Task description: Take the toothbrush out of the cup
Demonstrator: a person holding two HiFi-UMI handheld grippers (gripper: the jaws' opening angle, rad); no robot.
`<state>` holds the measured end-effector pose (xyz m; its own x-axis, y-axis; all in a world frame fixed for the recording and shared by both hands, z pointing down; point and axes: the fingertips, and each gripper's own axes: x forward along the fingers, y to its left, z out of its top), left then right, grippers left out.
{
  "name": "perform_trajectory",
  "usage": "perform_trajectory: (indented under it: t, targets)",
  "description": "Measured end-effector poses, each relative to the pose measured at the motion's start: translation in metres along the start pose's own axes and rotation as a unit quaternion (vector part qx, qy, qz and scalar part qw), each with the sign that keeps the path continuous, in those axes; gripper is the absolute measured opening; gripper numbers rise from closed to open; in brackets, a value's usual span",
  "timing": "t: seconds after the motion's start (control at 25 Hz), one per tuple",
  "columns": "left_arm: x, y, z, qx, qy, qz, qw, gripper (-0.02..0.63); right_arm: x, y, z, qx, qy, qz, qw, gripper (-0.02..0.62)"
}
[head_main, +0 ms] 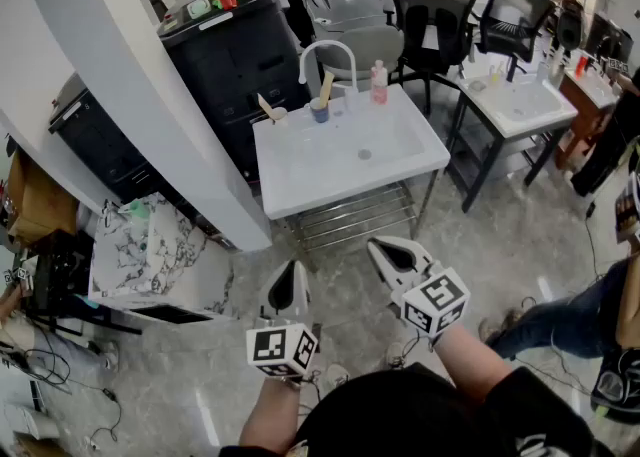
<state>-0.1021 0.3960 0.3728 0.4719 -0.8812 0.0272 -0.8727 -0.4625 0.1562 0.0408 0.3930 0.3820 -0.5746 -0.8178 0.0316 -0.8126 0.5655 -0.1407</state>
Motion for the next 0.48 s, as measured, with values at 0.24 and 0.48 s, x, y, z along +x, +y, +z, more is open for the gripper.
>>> perform_trajectory:
  t: [0.24, 0.48]
  targets:
    - [0.0012, 0.0042, 0.0029, -0.002, 0.002, 0.003, 1.0, 0.005, 0.0039, -0.0001, 0.0035, 0.002, 0.002, -0.001, 1.0, -0.002]
    - [0.0007, 0.0016, 0.0044, 0.011, -0.004, 0.01, 0.9999, 0.005, -0.0008, -0.0017, 0.0064, 0.007, -0.013, 0.003, 1.0, 0.0]
